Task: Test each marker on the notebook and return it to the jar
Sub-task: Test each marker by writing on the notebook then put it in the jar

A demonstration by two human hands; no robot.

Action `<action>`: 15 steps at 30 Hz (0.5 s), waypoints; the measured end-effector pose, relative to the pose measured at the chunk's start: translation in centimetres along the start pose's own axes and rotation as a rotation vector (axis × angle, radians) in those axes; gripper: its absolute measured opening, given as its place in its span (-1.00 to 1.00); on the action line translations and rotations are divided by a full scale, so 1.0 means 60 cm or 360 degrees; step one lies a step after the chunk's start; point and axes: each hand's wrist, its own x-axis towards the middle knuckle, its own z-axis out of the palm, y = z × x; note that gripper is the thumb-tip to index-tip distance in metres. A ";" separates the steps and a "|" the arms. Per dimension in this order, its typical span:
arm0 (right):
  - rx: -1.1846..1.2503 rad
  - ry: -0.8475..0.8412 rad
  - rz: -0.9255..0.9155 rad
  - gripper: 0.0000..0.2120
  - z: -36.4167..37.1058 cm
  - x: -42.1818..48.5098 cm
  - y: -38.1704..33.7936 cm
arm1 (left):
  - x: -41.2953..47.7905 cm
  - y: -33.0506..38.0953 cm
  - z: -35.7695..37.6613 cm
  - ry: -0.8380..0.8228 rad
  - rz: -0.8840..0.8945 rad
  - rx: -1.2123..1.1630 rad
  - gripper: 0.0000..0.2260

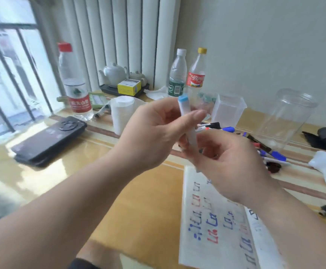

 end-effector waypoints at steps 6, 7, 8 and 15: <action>0.0178 -0.0493 -0.0218 -0.89 0.140 -0.006 -0.140 | -0.210 0.049 -0.153 0.0479 -0.0080 0.0134 -0.86; 0.0203 -0.0602 -0.0256 -0.86 0.176 -0.016 -0.164 | -0.254 0.050 -0.181 0.0609 -0.0122 0.0265 -0.89; 0.0219 -0.0701 -0.0299 -0.83 0.216 -0.027 -0.189 | -0.301 0.052 -0.208 0.0725 -0.0178 0.0347 -0.92; 0.0301 -0.1273 -0.0542 -0.86 0.509 -0.128 -0.356 | -0.592 0.084 -0.386 0.1360 -0.0302 0.0483 -0.79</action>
